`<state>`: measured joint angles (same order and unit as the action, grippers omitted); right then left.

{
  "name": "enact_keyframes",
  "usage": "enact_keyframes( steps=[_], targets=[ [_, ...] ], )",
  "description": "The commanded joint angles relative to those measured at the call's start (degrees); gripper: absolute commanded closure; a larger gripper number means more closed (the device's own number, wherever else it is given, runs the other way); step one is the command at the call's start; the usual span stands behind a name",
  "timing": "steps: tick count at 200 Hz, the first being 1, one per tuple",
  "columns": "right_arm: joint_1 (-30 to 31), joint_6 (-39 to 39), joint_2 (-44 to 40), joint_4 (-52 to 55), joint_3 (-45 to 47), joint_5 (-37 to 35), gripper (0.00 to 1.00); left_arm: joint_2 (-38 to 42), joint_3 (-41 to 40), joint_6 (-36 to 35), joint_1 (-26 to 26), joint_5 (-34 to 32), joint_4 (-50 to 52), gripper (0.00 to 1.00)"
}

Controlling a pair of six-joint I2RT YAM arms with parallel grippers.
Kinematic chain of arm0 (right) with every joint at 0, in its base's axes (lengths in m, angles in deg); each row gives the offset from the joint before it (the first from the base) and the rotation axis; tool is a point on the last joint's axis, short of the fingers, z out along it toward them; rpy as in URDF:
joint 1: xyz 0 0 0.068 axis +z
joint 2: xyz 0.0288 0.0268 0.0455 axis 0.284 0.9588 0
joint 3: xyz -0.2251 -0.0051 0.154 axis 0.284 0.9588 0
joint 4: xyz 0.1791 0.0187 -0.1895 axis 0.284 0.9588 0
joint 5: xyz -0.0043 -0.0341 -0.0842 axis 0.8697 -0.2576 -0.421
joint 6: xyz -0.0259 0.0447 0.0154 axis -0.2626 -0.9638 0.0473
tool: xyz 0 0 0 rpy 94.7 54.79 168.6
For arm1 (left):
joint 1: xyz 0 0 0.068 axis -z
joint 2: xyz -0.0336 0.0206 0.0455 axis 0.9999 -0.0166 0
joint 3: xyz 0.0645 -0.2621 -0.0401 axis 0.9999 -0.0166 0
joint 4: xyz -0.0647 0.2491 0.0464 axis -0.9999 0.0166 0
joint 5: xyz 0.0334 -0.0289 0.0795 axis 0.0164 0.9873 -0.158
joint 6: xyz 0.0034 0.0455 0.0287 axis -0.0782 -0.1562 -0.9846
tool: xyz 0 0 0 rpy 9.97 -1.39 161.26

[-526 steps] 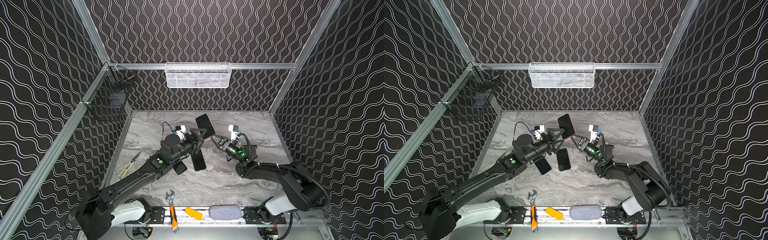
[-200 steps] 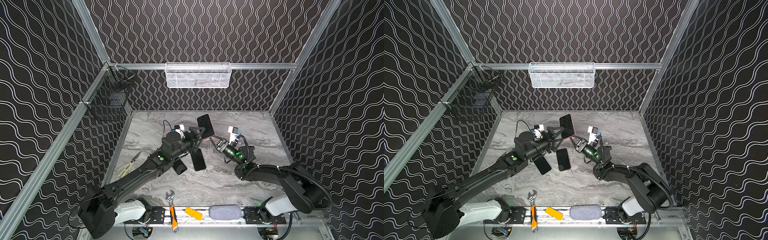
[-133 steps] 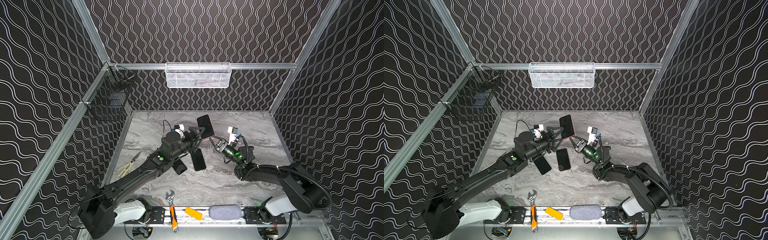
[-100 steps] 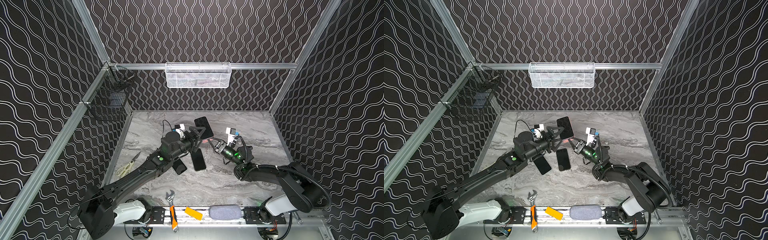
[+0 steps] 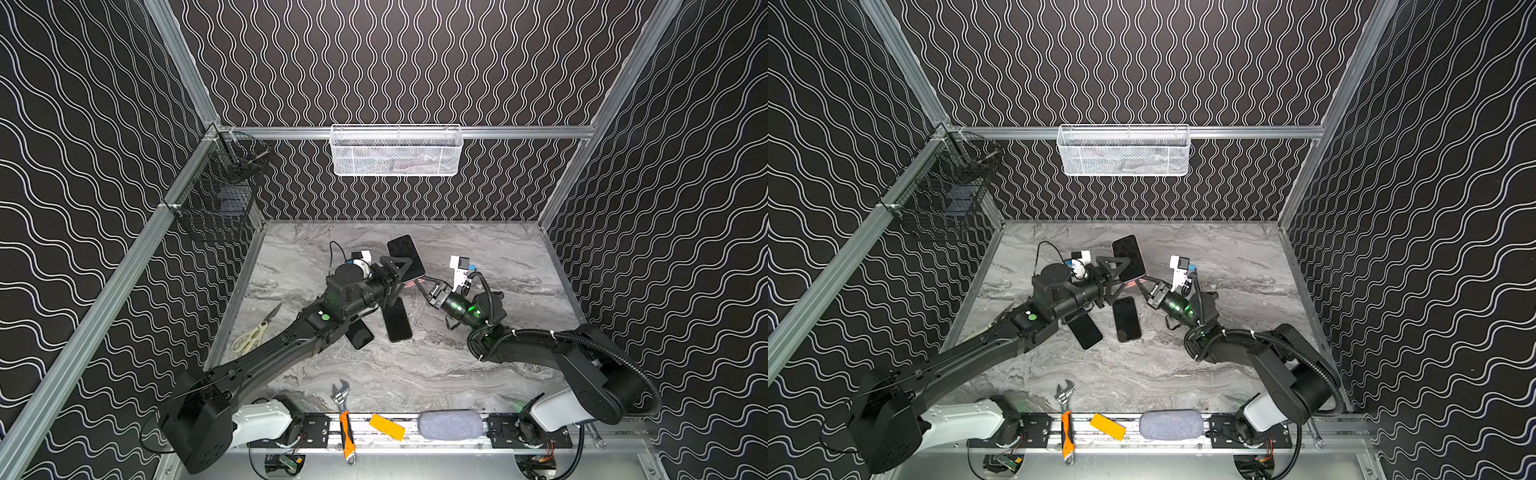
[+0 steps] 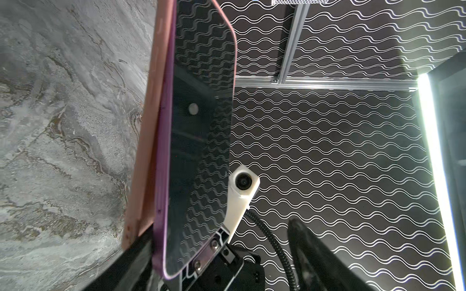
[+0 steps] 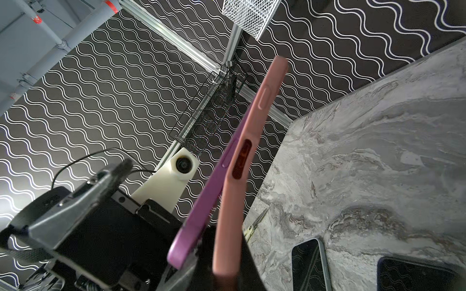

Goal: Take the phone out of the phone case
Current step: Remove the phone case from the phone.

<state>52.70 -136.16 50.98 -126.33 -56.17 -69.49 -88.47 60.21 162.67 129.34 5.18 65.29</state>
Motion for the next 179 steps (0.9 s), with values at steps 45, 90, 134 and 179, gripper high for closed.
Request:
enact_keyframes(
  steps=[45, 90, 134, 179],
  targets=[
    [0.3, 0.7, -1.6, -1.4, -0.4, 1.1, 0.96, -0.5, 0.1, -0.8, -0.6, -0.3, -4.9, 0.44],
    [0.4, 0.5, -2.3, -2.0, 0.5, 0.8, 0.96, -1.3, 0.4, -1.1, -1.2, 0.0, -5.1, 0.55],
    [0.5, 0.9, -3.4, -1.4, 0.8, 0.6, 0.96, -1.7, 0.4, -1.0, -1.3, -0.2, -5.3, 0.64],
    [0.7, 0.7, -3.2, -1.5, 0.8, 0.8, 0.96, -1.5, -0.2, -0.9, -1.6, -0.6, -5.3, 0.72]
  ],
)
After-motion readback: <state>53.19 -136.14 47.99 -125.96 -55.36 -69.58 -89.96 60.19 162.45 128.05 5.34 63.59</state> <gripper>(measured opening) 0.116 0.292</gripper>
